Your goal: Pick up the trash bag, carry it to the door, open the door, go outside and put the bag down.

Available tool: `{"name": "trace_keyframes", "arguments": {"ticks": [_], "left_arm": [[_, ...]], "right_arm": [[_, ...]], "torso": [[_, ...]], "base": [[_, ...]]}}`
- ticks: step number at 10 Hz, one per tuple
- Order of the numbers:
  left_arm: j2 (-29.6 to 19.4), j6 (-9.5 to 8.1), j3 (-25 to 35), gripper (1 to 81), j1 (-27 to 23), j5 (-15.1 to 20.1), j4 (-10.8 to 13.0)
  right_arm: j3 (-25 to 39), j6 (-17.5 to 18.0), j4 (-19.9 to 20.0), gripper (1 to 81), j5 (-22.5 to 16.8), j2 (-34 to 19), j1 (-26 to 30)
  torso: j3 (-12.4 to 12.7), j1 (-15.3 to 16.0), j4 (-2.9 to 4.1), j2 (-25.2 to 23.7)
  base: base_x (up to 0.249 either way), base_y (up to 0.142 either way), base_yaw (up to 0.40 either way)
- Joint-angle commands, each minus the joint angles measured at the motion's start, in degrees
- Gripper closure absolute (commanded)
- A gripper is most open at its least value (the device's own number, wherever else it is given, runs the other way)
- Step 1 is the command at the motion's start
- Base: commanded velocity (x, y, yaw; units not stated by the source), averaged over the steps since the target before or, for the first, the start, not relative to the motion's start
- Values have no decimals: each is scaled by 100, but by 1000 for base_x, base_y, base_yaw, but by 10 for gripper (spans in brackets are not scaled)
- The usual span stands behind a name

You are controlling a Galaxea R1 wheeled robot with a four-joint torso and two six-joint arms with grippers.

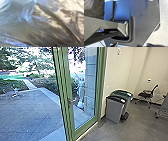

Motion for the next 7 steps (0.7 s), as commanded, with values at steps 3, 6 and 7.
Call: {"name": "trace_keyframes", "arguments": {"ticks": [3, 6, 7], "left_arm": [[-15, 61, 11, 811, -252, 308, 54], [-15, 61, 11, 811, -251, 308, 54], [-15, 61, 11, 811, -260, 308, 54]], "right_arm": [[18, -11, -56, 10, -347, 37, 198], [36, -11, -48, 10, -347, 46, 198], [36, -11, -56, 10, -347, 46, 198]], "torso": [[0, 0, 0, 0], [0, 0, 0, 0], [0, 0, 0, 0]], "base": [[169, 0, 0], [169, 0, 0], [169, 0, 0]]}}
